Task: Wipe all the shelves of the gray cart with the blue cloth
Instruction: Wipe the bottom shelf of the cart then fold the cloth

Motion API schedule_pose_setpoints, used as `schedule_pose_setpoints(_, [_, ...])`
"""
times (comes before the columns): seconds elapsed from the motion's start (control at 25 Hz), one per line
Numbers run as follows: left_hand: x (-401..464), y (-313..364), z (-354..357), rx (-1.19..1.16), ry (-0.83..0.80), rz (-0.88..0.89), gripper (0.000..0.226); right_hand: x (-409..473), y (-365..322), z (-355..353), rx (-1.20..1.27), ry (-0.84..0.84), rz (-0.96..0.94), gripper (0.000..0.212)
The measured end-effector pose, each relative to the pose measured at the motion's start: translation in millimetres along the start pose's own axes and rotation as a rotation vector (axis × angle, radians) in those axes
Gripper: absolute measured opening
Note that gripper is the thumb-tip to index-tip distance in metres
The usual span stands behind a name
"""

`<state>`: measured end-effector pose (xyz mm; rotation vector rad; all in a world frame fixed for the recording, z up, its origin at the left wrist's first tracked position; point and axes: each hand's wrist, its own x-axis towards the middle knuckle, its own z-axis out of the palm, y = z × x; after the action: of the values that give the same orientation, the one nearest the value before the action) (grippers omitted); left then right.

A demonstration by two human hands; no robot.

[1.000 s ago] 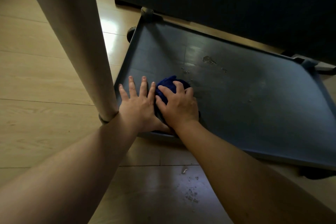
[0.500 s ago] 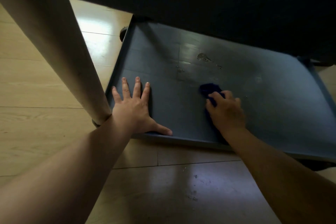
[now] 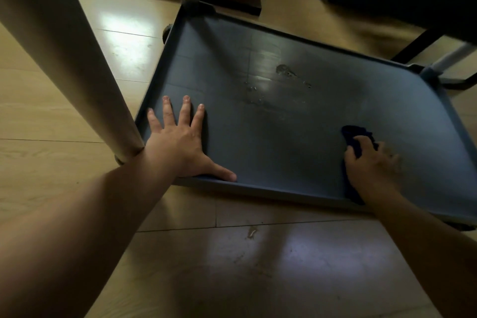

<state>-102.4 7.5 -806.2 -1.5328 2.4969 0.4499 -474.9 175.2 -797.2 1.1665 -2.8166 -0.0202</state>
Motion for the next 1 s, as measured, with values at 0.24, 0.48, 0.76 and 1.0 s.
schedule_pose_setpoints(0.24, [12, 16, -26, 0.012, -0.020, -0.058, 0.175, 5, -2, -2, 0.042, -0.050, -0.002, 0.046])
schedule_pose_setpoints(0.48, [31, 23, -44, 0.040, -0.032, -0.087, 0.179, 15, -69, -39, 0.434, 0.032, -0.227, 0.034])
schedule_pose_setpoints(0.76, [32, 10, -33, -0.082, -0.087, -0.107, 0.180, 17, -246, -67, 0.694, 0.134, -0.478, 0.041])
schedule_pose_setpoints(1.0, [34, 11, -28, -0.090, -0.058, -0.114, 0.179, 13, -311, -35, 0.321, -0.115, -0.566, 0.056])
